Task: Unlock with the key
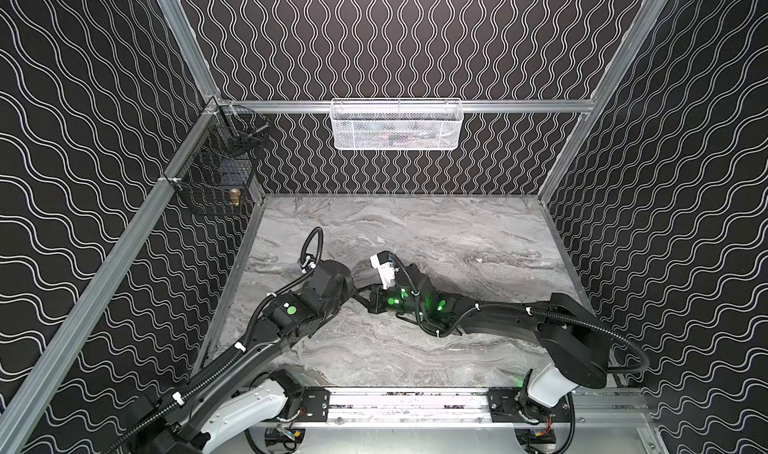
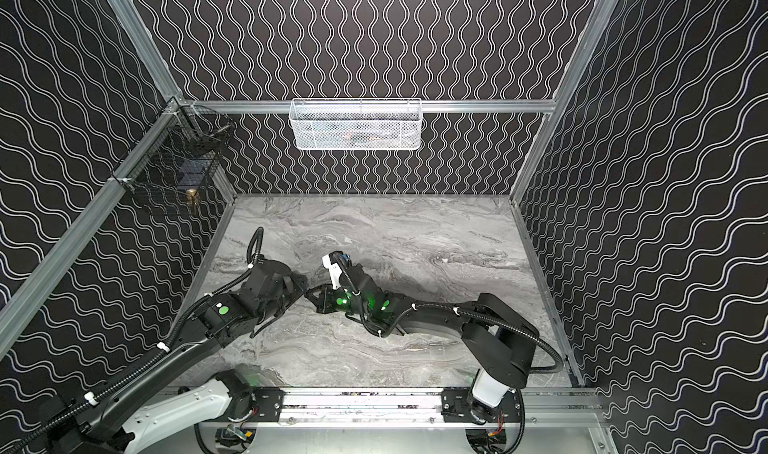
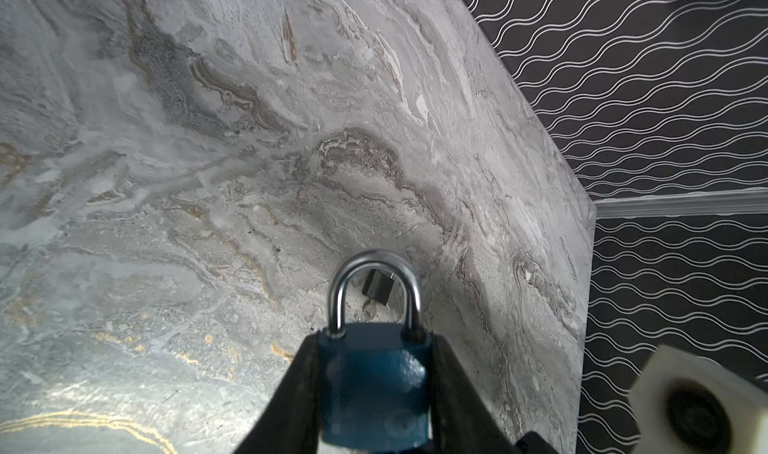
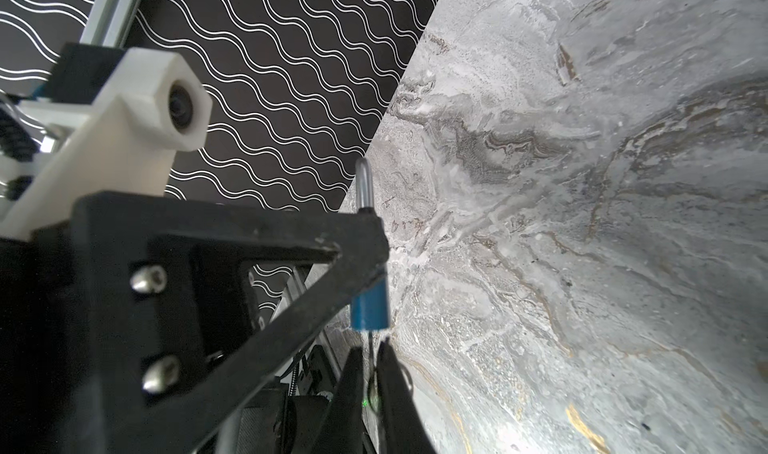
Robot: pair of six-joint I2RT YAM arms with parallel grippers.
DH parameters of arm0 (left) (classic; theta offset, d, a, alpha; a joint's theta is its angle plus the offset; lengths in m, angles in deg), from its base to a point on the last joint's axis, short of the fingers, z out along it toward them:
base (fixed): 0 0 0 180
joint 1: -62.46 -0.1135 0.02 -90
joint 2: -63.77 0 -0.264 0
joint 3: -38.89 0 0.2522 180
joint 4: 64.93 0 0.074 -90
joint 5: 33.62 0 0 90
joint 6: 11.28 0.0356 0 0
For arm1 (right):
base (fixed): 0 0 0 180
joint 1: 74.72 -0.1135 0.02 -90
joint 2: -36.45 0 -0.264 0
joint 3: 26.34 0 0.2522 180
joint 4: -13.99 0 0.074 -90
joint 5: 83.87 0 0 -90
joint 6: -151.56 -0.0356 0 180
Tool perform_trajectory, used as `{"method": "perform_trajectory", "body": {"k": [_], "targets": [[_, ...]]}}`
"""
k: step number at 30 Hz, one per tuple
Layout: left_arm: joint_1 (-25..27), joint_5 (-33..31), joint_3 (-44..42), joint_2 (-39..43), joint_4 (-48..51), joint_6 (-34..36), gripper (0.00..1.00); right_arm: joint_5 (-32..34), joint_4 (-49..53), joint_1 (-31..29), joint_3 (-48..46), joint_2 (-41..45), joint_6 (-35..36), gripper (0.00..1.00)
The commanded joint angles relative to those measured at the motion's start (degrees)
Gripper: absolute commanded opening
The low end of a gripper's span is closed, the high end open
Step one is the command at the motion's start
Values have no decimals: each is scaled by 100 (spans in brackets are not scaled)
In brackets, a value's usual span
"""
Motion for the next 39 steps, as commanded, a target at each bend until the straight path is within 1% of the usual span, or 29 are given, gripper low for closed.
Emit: {"method": "perform_trajectory", "body": {"k": [1, 7, 13, 19, 23, 27, 31, 36, 39], "targets": [[4, -38, 111, 20, -152, 22, 1, 17, -144, -6, 2, 95, -40, 15], [4, -214, 212, -15, -115, 76, 1, -26, -90, -2, -12, 114, -120, 18], [4, -171, 188, -38, -260, 26, 1, -143, -154, -3, 22, -9, -266, 14], [4, 22, 108, 49, -585, -51, 0, -474, -696, 210, -196, -71, -734, 4], [7, 160, 90, 108, -759, -134, 0, -734, -1257, 365, -380, -62, -1056, 0], [9, 313, 33, 102, -1017, -226, 0, -1079, -1739, 543, -492, -37, -1404, 0], [9, 461, 102, 6, -1092, -216, 0, -1191, -1710, 586, -466, 121, -1550, 0], [9, 569, 109, 3, -1235, -151, 0, -1294, -1801, 603, -460, 299, -1909, 0], [27, 539, 26, 25, -1384, -115, 0, -1391, -2250, 612, -538, 333, -2243, 0]]}}
